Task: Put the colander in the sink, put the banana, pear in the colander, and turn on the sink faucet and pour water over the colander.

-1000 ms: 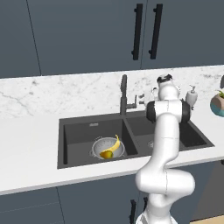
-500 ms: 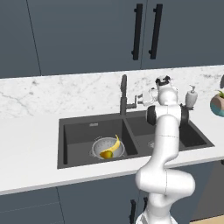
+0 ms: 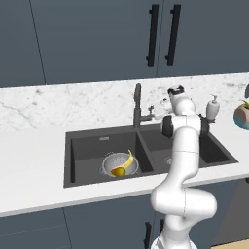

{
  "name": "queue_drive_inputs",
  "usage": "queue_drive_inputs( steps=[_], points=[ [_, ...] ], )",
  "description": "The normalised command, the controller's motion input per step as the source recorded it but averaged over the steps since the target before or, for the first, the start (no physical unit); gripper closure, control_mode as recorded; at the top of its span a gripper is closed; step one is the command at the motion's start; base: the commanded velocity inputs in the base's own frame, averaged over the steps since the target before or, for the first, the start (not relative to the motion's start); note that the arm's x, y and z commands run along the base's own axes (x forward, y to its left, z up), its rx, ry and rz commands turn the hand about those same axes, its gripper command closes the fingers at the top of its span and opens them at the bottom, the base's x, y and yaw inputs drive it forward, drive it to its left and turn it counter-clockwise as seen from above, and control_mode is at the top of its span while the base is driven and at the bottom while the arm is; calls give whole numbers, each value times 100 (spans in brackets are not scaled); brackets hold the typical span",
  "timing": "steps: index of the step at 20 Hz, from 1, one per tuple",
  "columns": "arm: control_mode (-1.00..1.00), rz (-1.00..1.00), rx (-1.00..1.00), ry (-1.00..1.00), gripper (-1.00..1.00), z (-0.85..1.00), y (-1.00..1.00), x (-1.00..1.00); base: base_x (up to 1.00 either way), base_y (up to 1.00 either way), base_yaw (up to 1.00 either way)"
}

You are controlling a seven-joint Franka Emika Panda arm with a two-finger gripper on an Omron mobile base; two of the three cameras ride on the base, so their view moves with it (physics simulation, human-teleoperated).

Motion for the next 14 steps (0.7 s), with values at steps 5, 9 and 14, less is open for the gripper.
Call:
queue_drive_inputs(
  steps=[5, 9, 14],
  points=[
    [-100, 3, -1, 0, -100, 0, 52, 5, 0, 0, 0],
    [-100, 0, 0, 0, -100, 0, 5, 35, 0, 0, 0],
    [-100, -7, 0, 0, -100, 0, 0, 18, 0, 0, 0]
  ],
)
